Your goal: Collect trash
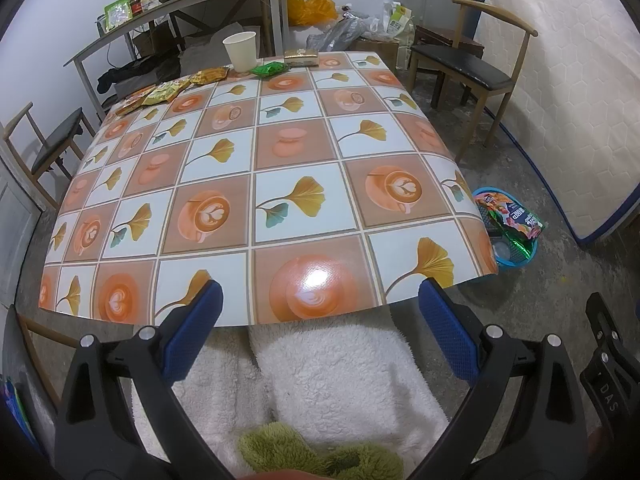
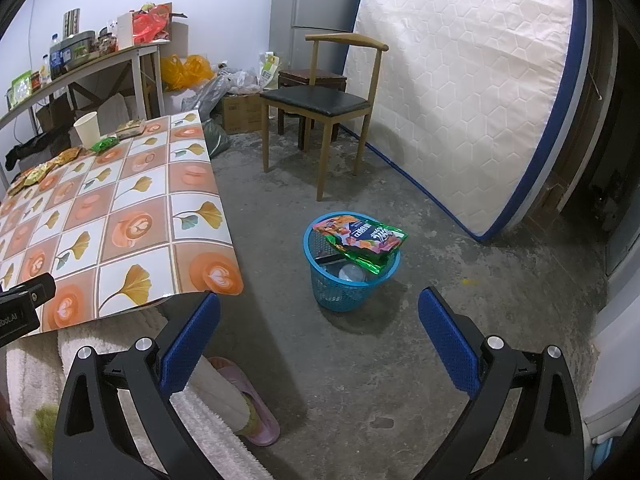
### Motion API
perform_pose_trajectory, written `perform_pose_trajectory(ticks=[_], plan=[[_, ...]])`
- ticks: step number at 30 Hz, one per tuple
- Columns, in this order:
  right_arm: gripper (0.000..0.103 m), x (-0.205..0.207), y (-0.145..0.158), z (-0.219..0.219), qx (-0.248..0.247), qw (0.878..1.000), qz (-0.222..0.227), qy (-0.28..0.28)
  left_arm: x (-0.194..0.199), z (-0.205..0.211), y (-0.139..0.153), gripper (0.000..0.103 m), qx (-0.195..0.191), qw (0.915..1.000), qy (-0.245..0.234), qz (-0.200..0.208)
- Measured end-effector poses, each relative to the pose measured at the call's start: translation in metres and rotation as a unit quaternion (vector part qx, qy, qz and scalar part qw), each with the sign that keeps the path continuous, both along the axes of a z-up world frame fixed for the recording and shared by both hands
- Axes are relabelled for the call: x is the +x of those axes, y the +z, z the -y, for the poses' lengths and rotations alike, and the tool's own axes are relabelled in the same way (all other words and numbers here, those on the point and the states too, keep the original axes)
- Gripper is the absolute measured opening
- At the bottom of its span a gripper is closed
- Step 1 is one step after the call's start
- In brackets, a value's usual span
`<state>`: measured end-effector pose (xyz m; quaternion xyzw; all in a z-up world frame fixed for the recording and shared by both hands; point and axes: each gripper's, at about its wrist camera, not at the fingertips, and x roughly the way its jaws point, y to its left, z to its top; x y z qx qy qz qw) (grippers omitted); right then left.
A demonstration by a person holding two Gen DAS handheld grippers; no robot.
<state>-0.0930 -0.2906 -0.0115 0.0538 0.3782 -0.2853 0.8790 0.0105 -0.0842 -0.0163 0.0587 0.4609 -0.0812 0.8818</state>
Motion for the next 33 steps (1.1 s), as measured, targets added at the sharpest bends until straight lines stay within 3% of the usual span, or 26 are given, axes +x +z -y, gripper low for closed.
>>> perform_pose_trajectory(ticks=[33], plan=[[0.096, 0.0026, 0.0009, -0.0027, 0.001, 1.0, 0.001, -0.001, 0.0009, -0.0021, -0.0007, 0.094, -0.001, 1.0, -0.001, -0.001]])
